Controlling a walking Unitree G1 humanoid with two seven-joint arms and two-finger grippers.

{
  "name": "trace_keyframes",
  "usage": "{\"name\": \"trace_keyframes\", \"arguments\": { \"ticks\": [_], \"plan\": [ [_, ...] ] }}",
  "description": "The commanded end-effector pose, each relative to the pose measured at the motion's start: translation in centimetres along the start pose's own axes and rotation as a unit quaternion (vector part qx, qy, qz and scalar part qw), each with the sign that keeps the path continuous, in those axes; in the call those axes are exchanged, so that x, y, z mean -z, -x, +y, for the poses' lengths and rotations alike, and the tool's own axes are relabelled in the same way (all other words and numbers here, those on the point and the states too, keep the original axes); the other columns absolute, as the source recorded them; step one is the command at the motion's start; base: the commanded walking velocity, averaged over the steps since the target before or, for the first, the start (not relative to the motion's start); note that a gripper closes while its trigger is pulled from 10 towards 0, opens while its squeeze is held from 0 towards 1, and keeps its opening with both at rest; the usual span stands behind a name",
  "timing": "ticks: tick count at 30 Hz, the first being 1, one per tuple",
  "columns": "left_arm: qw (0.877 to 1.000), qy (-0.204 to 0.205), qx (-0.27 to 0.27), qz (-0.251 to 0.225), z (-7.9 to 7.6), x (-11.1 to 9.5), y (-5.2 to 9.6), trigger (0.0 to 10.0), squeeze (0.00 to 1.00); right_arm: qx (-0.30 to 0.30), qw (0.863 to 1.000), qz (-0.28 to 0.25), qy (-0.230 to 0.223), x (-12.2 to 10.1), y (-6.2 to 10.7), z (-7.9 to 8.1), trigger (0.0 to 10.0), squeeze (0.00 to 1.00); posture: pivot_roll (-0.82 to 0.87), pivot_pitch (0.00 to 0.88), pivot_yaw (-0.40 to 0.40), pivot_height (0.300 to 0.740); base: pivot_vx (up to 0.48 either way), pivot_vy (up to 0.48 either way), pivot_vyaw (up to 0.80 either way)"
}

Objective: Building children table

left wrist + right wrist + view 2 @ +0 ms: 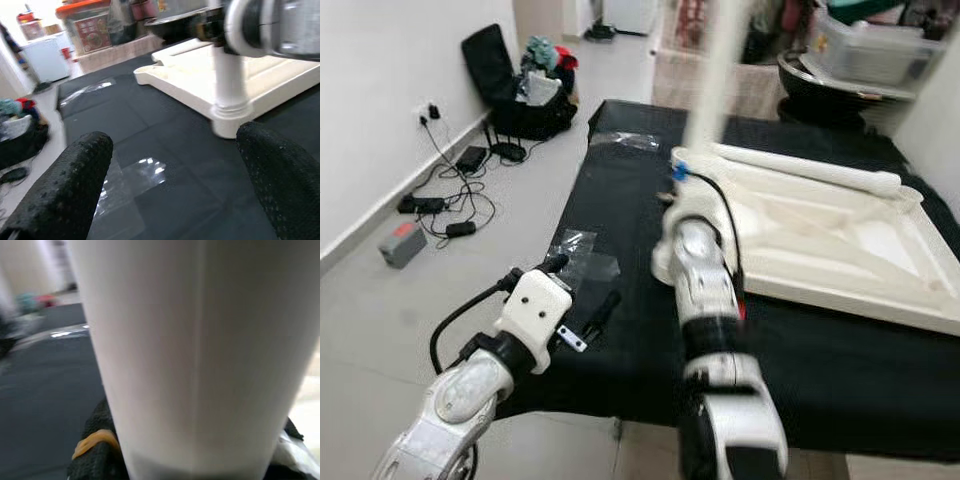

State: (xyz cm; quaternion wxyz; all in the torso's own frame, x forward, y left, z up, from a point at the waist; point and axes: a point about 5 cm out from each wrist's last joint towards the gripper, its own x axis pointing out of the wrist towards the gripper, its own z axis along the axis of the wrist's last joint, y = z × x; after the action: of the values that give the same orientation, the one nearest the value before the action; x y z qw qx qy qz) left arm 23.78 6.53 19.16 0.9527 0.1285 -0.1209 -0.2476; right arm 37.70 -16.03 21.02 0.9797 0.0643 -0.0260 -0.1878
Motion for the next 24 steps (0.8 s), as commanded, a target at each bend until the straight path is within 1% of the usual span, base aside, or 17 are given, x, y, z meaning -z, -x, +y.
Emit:
{"name": "trace_keyframes", "arguments": {
  "ticks": [1,4,5,6,7,8,9,13,14,16,17,18,19,21,22,23,24],
  "plan": [
    [1.0,0.002,0.009,0.003,-0.4,0.2,-0.1,10.0,0.0,0.029,0.999,0.042,-0.009,1.5,0.6,-0.3,0.0,0.0,0.11,0.076,-0.074,0.74,0.0,0.0,0.0],
    [1.0,0.001,0.009,0.003,-0.4,0.2,0.0,10.0,0.0,0.026,0.999,0.044,-0.013,1.5,0.8,0.2,0.0,0.0,0.11,0.078,-0.076,0.74,0.0,0.0,0.0],
    [1.0,0.001,0.009,0.004,-0.4,0.2,0.0,10.0,0.0,0.016,0.999,0.039,-0.022,1.4,0.8,1.1,0.0,0.0,0.11,0.083,-0.074,0.74,0.0,0.0,0.0],
    [1.0,0.001,0.009,0.005,-0.4,0.3,0.0,10.0,0.0,-0.004,0.999,0.021,-0.028,0.9,0.7,1.9,10.0,0.0,0.11,0.086,-0.078,0.74,0.0,0.0,0.0],
    [1.0,0.001,0.009,0.005,-0.4,0.3,0.0,10.0,0.0,-0.004,0.999,0.021,-0.028,0.9,0.7,1.9,10.0,0.0,0.11,0.086,-0.078,0.74,0.0,0.0,0.0],
    [1.0,0.001,0.009,0.006,-0.4,0.3,0.1,10.0,0.0,-0.022,0.999,0.001,-0.032,0.1,0.6,2.7,10.0,1.0,0.1,0.086,-0.076,0.74,0.0,0.0,0.0],
    [1.0,0.002,0.008,0.007,-0.4,0.3,0.1,10.0,0.0,-0.033,0.999,-0.013,-0.033,-0.4,0.6,3.1,10.0,1.0,0.1,0.086,-0.076,0.74,0.0,0.0,0.0],
    [1.0,0.003,0.008,0.007,-0.4,0.4,0.1,10.0,0.0,-0.032,0.998,-0.045,-0.038,-1.9,0.6,3.0,10.0,1.0,0.1,0.089,-0.078,0.74,0.0,0.0,0.0],
    [1.0,0.003,0.008,0.007,-0.4,0.4,0.1,10.0,0.0,-0.057,0.995,-0.067,-0.038,-2.7,0.4,3.1,10.0,0.0,0.1,0.091,-0.076,0.74,0.0,0.0,0.0],
    [1.0,0.003,0.008,0.007,-0.4,0.4,0.1,10.0,0.0,-0.057,0.995,-0.067,-0.038,-2.7,0.4,3.1,10.0,0.0,0.1,0.091,-0.076,0.74,0.0,0.0,0.0],
    [1.0,0.001,0.008,0.007,-0.4,0.4,0.0,10.0,0.0,-0.131,0.988,-0.067,-0.043,-3.2,-0.1,3.7,10.0,0.0,0.1,0.093,-0.074,0.74,0.0,0.0,0.0],
    [1.0,-0.001,0.008,0.007,-0.3,0.4,0.0,10.0,0.0,-0.206,0.976,-0.043,-0.053,-3.1,-0.6,4.1,10.0,0.0,0.11,0.094,-0.078,0.74,0.0,0.0,0.0],
    [1.0,-0.004,0.008,0.007,-0.2,0.4,-0.1,10.0,0.0,-0.291,0.955,-0.028,-0.043,-2.9,-0.7,4.4,10.0,0.0,0.11,0.093,-0.077,0.74,0.0,0.0,0.0],
    [1.0,-0.004,0.008,0.007,-0.2,0.4,-0.1,10.0,0.0,-0.291,0.955,-0.028,-0.043,-2.9,-0.7,4.4,10.0,0.0,0.11,0.093,-0.077,0.74,0.0,0.0,0.0],
    [1.0,-0.006,0.007,0.006,0.0,0.3,-0.1,10.0,0.0,-0.387,0.921,-0.01,-0.03,-2.4,-0.3,4.6,10.0,0.0,0.11,0.093,-0.08,0.74,0.0,0.0,0.0],
    [1.0,-0.006,0.007,0.006,0.0,0.3,-0.1,10.0,0.0,-0.387,0.921,-0.01,-0.03,-2.4,-0.3,4.6,10.0,0.0,0.11,0.093,-0.08,0.74,0.0,0.0,0.0],
    [1.0,-0.006,0.006,0.005,0.1,0.3,-0.1,10.0,0.0,-0.46,0.888,-0.001,-0.023,-2.0,0.3,4.5,10.0,0.0,0.11,0.094,-0.08,0.74,0.0,0.0,0.0]
  ]
}}
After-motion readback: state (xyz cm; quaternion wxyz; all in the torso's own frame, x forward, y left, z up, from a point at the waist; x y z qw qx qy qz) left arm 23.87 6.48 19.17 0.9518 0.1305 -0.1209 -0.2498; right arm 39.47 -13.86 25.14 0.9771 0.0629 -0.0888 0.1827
